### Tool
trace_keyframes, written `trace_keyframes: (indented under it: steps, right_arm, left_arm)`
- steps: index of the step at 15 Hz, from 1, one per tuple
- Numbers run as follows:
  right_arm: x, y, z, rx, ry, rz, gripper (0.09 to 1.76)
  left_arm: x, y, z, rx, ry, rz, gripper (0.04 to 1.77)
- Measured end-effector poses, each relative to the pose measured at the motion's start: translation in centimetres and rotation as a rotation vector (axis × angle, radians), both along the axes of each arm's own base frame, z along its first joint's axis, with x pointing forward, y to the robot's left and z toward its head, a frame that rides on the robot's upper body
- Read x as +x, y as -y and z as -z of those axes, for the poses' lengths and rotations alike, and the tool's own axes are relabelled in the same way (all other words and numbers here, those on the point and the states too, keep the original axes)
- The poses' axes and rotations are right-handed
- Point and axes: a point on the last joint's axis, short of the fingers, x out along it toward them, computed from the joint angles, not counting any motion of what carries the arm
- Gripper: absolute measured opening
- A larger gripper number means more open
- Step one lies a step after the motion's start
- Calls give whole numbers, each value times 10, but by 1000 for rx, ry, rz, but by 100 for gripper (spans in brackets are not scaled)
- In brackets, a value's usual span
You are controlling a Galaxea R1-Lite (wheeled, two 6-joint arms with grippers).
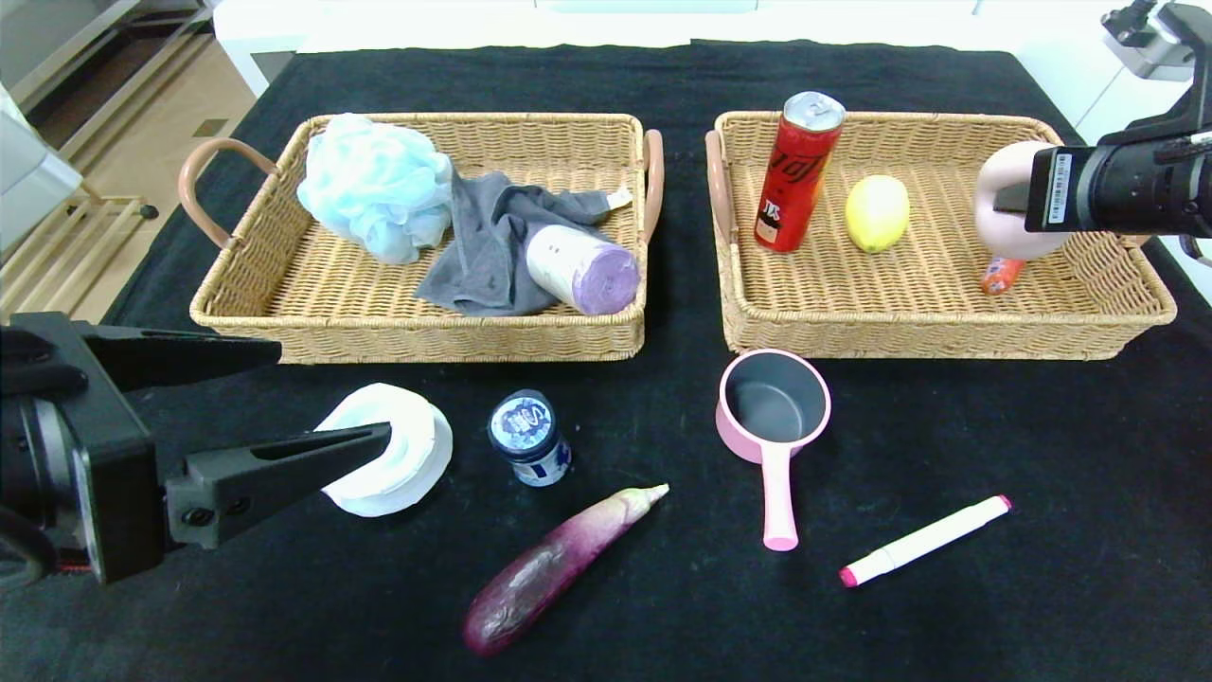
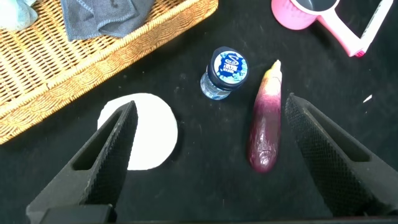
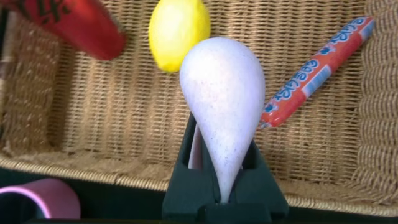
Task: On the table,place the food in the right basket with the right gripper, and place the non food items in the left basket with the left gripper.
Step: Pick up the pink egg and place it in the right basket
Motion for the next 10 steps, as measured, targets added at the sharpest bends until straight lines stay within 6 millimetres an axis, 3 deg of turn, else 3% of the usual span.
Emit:
trace_keyframes:
  steps: [10]
  right_arm:
    - [41, 9, 11, -3, -17, 43, 17]
  left_arm:
    - [0, 0, 0, 0, -1, 3, 172]
